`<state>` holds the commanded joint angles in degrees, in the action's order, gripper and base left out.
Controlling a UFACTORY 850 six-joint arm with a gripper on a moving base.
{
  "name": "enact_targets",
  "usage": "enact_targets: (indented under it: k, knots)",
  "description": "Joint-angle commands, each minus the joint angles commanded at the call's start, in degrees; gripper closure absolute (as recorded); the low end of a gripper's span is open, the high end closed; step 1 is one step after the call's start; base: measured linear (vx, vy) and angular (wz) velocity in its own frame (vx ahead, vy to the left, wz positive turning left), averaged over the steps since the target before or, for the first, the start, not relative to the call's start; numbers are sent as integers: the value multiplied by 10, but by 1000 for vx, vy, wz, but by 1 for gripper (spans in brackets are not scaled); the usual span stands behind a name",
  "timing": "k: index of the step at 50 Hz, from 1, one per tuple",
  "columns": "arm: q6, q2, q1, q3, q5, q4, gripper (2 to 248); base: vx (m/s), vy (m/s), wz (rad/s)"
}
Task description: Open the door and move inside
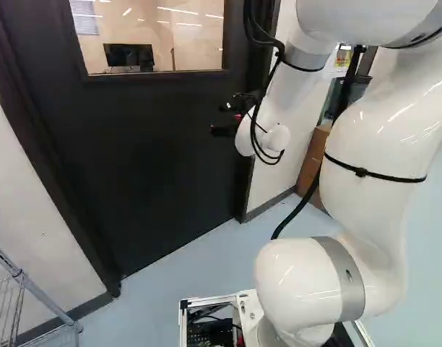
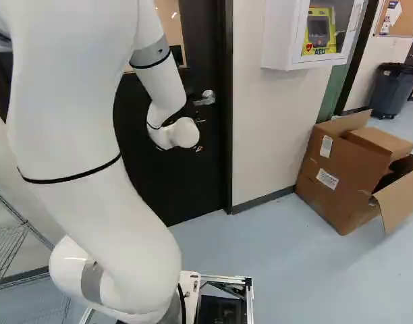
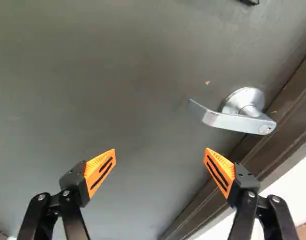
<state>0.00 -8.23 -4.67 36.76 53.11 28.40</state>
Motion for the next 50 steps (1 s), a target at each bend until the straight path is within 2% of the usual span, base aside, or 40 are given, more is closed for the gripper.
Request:
enact_targets:
  k: [21, 50]
  knots:
    - [0, 21, -1, 7, 0, 0, 3, 0, 0, 0]
    - [0, -4, -12, 74, 0, 0, 3, 0, 0, 0]
